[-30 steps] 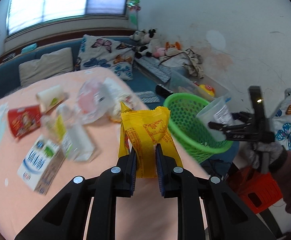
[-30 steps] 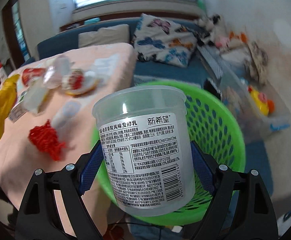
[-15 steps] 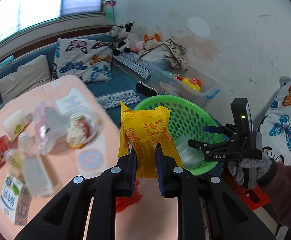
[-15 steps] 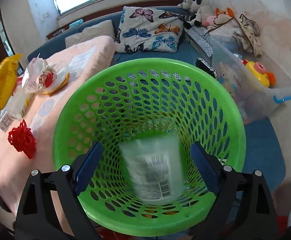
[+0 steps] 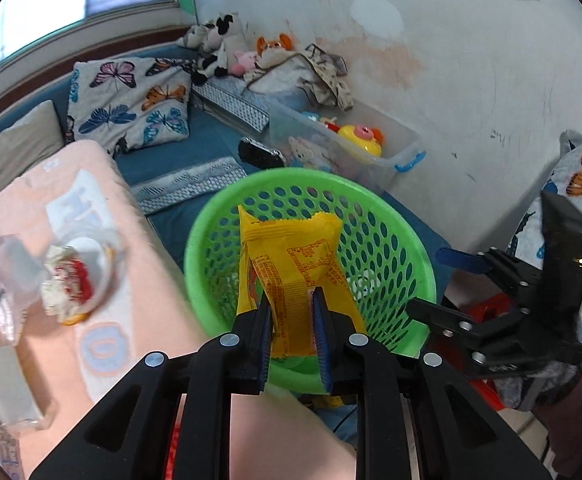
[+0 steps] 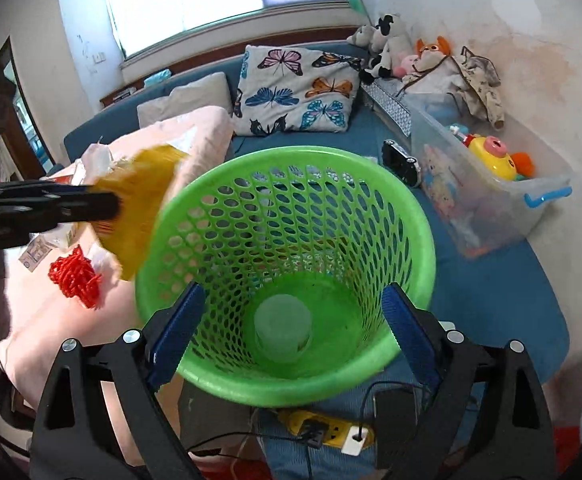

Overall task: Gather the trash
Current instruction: 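Drop the tub and the wrapper into the green basket with both tools, then move the right tool to the red mesh net and the left tool to the milk carton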

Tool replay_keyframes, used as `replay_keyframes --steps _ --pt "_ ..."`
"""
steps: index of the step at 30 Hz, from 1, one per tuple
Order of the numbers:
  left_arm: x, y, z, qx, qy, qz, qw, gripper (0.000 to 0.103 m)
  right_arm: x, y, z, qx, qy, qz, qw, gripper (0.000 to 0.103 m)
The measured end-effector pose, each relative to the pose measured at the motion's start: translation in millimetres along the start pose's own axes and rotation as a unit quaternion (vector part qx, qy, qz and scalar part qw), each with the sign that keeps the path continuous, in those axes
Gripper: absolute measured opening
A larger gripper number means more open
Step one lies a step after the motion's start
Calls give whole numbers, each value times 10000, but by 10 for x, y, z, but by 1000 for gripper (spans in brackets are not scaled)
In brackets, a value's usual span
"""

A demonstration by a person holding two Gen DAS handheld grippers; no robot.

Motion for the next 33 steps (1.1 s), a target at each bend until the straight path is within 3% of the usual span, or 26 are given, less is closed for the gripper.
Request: replay_keyframes --steps 6,8,15,24,33 --pt "-68 143 -65 -50 -11 113 9999 36 -47 -87 -15 -26 40 -22 10000 89" --pt "-83 142 -65 -7 -3 104 9999 53 -54 -103 -17 -24 65 -39 10000 89" --pt "-90 -54 18 87 -56 -68 9999 59 -38 -121 93 45 67 -45 10000 89" --pt "-166 -701 563 818 -298 -430 9953 64 87 -150 581 404 -248 -146 9988 89" --pt "-461 -1377 1294 1599 -692 -631 9827 68 142 -58 1362 992 -602 -100 9932 90"
Point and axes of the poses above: each gripper's, at about its wrist camera, not at the fingertips, and y roughly the way its jaws point, z to its left, x to its top, the point moved 6 cm from there along y, roughly the way its jaws point, and after that the axes turned 10 degrees about -z, right-handed, at the moved point
